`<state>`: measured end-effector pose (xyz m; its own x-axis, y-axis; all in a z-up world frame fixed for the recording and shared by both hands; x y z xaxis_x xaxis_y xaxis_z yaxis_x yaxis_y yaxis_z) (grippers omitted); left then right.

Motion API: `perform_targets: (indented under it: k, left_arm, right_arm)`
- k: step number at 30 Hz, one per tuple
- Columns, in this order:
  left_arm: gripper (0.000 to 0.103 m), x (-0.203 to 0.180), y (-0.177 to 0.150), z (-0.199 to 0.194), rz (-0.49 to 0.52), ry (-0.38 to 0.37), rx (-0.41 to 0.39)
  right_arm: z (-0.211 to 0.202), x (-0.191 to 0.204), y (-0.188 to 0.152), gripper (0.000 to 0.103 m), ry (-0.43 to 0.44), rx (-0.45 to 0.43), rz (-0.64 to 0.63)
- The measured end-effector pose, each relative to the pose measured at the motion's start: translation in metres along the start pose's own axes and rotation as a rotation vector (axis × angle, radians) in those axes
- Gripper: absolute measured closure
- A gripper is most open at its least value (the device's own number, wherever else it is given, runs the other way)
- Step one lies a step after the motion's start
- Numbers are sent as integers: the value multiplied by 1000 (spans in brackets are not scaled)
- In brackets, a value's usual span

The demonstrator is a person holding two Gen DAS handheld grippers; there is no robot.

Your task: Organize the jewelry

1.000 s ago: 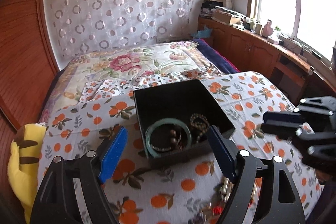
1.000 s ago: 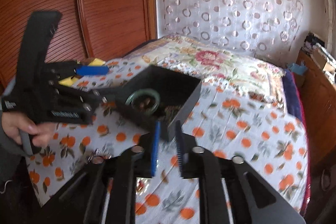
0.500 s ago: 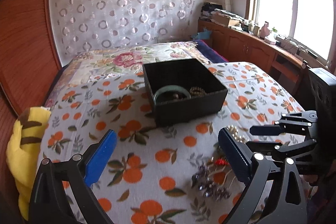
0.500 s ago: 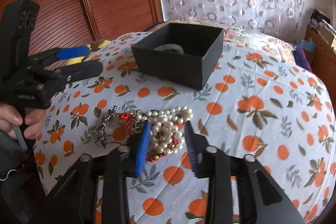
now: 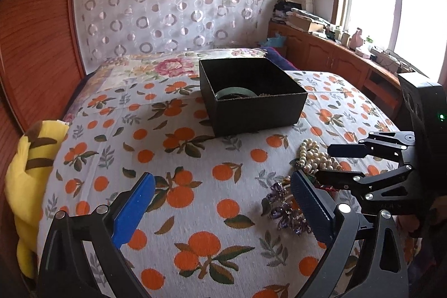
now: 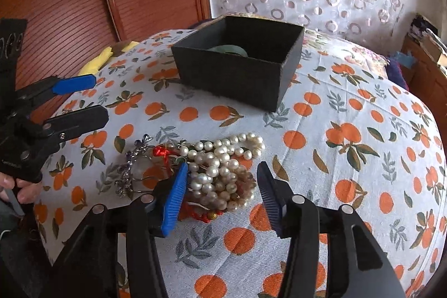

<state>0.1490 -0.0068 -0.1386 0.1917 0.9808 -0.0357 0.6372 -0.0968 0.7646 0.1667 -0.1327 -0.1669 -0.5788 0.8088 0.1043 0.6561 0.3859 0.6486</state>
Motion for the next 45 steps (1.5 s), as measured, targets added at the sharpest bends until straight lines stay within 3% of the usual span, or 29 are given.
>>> perform_targets:
  k: [2, 3, 9, 21, 32, 43, 45]
  left_arm:
    - [9, 0, 0, 0, -1, -1, -1]
    - [9, 0, -1, 0, -1, -3, -1]
    - [9, -5, -4, -2, -1, -8, -3]
    - [9, -12, -7, 1, 1, -20, 10]
    - [9, -15, -7, 1, 5, -26, 13]
    - [9, -50, -9, 3, 80, -94, 43]
    - [16, -57, -9, 3, 86, -115, 45]
  right_arm:
    - [1, -1, -1, 50, 3, 4, 0]
    - [1, 0, -2, 61, 10, 6, -1]
    - [-11, 0, 0, 81, 24, -21, 0]
    - [-40, -13, 14, 83, 11, -96, 17]
    - [-78, -47, 29, 83, -62, -179, 42]
    - [-110, -85, 27, 83, -121, -232, 100]
    - [-113, -91, 24, 83, -125, -232, 109]
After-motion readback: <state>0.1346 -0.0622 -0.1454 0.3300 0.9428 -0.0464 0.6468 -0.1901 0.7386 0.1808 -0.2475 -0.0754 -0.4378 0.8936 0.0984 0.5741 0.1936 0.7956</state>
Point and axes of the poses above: each gripper's, at about its wrist camera, not at the fingertips, and z roughly the way its jaws point, x to its left, y to its top, the point moved 10 cm from there along z, roughly the way its jaws point
